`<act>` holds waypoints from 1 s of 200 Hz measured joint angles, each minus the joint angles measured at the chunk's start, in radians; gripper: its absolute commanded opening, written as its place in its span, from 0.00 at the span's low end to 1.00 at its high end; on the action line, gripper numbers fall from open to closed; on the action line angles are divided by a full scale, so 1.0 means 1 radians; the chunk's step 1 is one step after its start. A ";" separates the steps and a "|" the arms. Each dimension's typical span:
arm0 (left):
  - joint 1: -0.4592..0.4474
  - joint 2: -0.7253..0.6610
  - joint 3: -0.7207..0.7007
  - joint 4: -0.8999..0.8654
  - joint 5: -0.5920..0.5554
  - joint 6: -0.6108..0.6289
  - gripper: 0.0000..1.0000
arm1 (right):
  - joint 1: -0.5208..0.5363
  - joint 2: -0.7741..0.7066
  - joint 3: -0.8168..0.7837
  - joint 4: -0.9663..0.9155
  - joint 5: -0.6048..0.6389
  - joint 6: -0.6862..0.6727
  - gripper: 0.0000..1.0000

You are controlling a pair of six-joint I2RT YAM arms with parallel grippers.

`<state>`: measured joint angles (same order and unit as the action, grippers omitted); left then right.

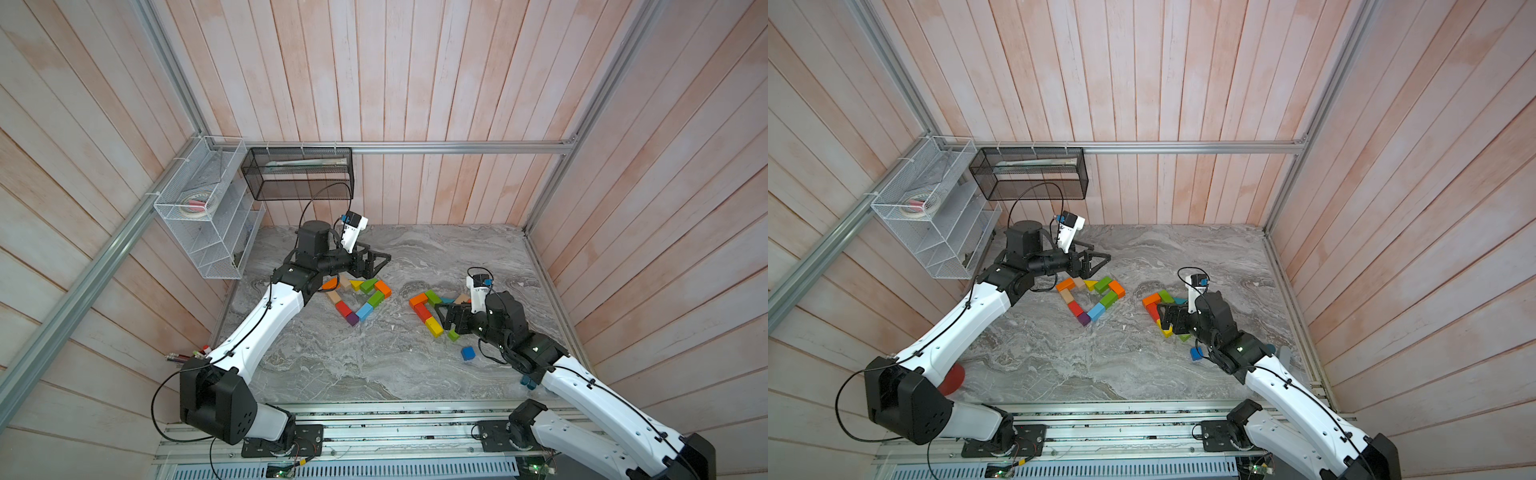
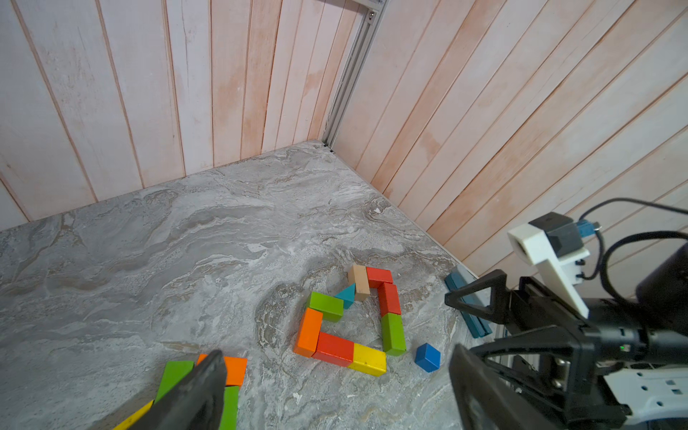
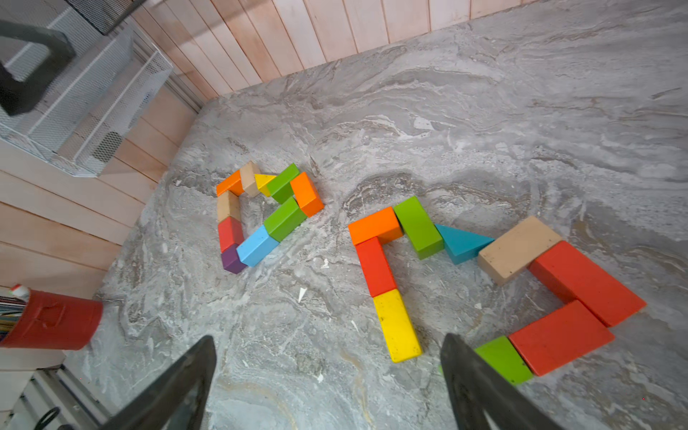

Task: Assemble a heart with building blocks
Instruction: Pick up the building block from the center of the board.

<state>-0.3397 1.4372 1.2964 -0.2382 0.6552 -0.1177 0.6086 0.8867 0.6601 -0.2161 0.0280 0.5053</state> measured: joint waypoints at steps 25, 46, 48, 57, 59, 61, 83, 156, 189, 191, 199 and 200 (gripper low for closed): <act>0.063 -0.011 -0.010 0.040 0.076 -0.053 1.00 | -0.019 0.003 -0.013 -0.023 0.034 -0.029 0.96; 0.122 -0.014 -0.016 0.070 0.122 -0.081 1.00 | -0.057 -0.018 -0.013 -0.043 0.045 -0.047 0.95; 0.124 -0.014 -0.016 0.069 0.123 -0.080 1.00 | -0.062 -0.023 -0.013 -0.046 0.046 -0.047 0.94; 0.128 -0.019 -0.016 0.061 0.122 -0.066 1.00 | -0.080 -0.044 -0.012 -0.060 0.045 -0.051 0.93; 0.128 -0.021 -0.016 0.060 0.122 -0.062 1.00 | -0.084 -0.047 -0.011 -0.062 0.045 -0.053 0.93; 0.128 -0.023 -0.016 0.058 0.122 -0.058 1.00 | -0.088 -0.052 -0.010 -0.066 0.044 -0.053 0.93; 0.126 -0.041 -0.022 0.071 0.156 -0.051 1.00 | -0.111 -0.072 0.031 -0.101 0.041 -0.057 0.92; 0.126 -0.051 -0.072 0.150 0.306 -0.062 1.00 | -0.112 -0.094 0.006 -0.106 -0.014 -0.010 0.78; 0.126 -0.051 -0.072 0.158 0.364 -0.062 1.00 | -0.112 -0.084 -0.080 -0.150 -0.037 0.055 0.76; 0.126 -0.051 -0.072 0.159 0.367 -0.063 1.00 | -0.112 -0.083 -0.085 -0.154 -0.038 0.061 0.76; 0.126 -0.051 -0.072 0.161 0.382 -0.063 1.00 | -0.112 -0.078 -0.100 -0.165 -0.038 0.079 0.76; 0.126 -0.051 -0.072 0.162 0.383 -0.063 1.00 | -0.112 -0.078 -0.101 -0.166 -0.038 0.080 0.76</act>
<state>-0.2134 1.3857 1.2243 -0.0765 1.0386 -0.1802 0.4965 0.8089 0.5591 -0.3820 -0.0097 0.5854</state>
